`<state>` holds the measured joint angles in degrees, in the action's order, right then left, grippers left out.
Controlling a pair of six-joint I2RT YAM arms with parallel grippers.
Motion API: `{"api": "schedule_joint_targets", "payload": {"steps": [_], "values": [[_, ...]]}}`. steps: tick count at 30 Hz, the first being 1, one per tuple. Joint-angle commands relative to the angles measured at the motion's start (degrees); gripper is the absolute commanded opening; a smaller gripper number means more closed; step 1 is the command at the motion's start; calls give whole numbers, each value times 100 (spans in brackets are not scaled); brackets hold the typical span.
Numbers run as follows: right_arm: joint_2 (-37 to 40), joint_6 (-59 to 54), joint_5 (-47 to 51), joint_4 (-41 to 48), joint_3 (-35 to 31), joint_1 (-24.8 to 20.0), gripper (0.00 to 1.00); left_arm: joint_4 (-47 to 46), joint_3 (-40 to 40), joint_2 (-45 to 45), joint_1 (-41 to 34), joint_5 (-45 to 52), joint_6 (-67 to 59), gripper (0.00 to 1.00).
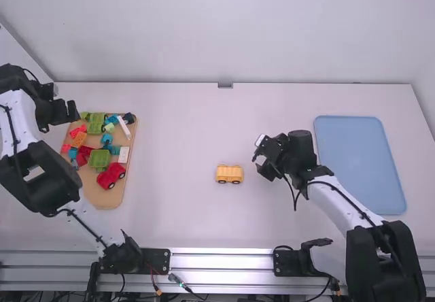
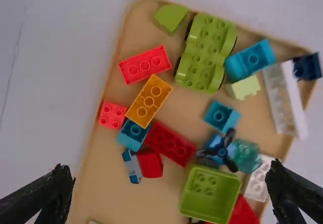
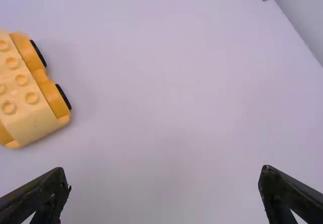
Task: Assemble lego blocks to make yellow taxi
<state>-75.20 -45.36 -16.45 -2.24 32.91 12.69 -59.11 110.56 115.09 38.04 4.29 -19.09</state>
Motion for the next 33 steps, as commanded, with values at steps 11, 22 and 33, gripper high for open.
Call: {"api": "schedule_joint_targets", "payload": {"steps": [11,22,33], "values": [[107,59,-151,15,170,122,99,723,-339,990,76,-662,-2039,90],[107,59,-170,7,170,74,99,994,-511,1285,658,592,-2566,67],[107,210,-151,13,168,214,99,1952,-1237,1285,608,710,-2896,58]]}}
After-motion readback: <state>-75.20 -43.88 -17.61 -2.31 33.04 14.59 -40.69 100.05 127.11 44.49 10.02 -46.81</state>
